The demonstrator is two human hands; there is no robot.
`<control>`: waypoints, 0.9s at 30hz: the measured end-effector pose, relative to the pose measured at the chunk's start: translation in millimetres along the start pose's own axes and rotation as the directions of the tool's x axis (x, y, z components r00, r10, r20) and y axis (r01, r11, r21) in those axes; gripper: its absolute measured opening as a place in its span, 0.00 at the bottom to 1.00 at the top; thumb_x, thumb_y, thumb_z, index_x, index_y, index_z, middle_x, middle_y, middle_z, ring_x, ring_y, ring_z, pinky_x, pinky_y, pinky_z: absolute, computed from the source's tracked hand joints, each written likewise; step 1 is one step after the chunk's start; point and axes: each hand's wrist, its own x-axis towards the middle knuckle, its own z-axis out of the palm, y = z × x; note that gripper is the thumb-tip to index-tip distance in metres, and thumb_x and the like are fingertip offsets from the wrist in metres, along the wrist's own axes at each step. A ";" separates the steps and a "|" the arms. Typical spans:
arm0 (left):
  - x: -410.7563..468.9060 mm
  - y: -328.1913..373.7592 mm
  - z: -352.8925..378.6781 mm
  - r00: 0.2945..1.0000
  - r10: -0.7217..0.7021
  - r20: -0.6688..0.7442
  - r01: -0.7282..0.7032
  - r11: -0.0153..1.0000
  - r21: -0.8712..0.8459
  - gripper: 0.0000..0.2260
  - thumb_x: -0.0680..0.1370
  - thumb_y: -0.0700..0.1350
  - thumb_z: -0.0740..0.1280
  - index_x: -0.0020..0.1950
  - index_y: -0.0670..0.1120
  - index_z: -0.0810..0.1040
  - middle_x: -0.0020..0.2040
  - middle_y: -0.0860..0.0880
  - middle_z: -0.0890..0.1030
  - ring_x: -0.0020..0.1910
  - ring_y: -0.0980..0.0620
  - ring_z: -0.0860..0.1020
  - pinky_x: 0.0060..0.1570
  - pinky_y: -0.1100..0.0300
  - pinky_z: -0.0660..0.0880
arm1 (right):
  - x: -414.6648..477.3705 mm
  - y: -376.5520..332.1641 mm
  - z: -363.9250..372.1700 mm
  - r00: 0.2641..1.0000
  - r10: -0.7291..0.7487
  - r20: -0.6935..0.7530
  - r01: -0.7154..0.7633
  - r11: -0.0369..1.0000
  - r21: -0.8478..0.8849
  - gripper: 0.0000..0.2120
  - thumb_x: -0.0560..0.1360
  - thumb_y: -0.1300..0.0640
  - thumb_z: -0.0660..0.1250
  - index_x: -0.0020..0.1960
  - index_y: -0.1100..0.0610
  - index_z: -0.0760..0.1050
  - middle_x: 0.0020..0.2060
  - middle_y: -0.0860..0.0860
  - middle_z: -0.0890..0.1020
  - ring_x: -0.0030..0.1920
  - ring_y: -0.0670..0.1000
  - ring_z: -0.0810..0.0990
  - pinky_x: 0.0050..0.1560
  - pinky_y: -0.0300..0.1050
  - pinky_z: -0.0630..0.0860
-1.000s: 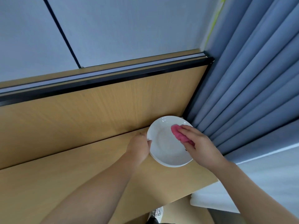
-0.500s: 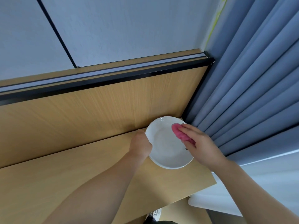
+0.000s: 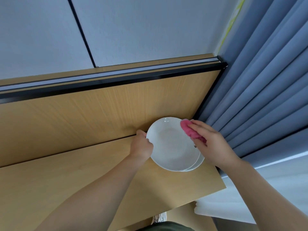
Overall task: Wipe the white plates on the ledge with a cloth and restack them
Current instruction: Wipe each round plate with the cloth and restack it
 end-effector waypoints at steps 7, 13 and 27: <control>-15.6 -61.3 -61.9 0.994 -0.041 -0.099 0.036 0.998 -0.054 0.04 0.79 0.40 0.57 0.51 0.48 0.69 0.43 0.51 0.77 0.43 0.50 0.77 0.43 0.52 0.76 | 7.0 -55.2 32.8 0.977 -0.215 0.001 0.215 0.975 -0.056 0.20 0.77 0.66 0.67 0.68 0.58 0.74 0.66 0.36 0.69 0.66 0.39 0.71 0.62 0.47 0.76; -40.8 -130.7 -115.9 0.971 -0.167 -0.169 0.153 0.984 -0.092 0.04 0.79 0.39 0.57 0.51 0.47 0.69 0.45 0.50 0.77 0.46 0.47 0.77 0.48 0.49 0.77 | 5.8 -105.8 90.7 0.962 -0.259 0.090 0.259 0.966 0.003 0.19 0.78 0.65 0.66 0.68 0.57 0.75 0.63 0.32 0.70 0.63 0.31 0.70 0.61 0.31 0.70; -79.6 -246.4 -193.6 0.936 -0.266 -0.231 0.253 0.964 -0.086 0.05 0.78 0.38 0.58 0.52 0.45 0.69 0.42 0.51 0.75 0.39 0.54 0.73 0.33 0.60 0.67 | -7.8 -194.2 203.9 0.921 -0.319 0.225 0.327 0.945 0.002 0.18 0.78 0.59 0.65 0.68 0.56 0.74 0.66 0.49 0.75 0.64 0.48 0.74 0.62 0.44 0.73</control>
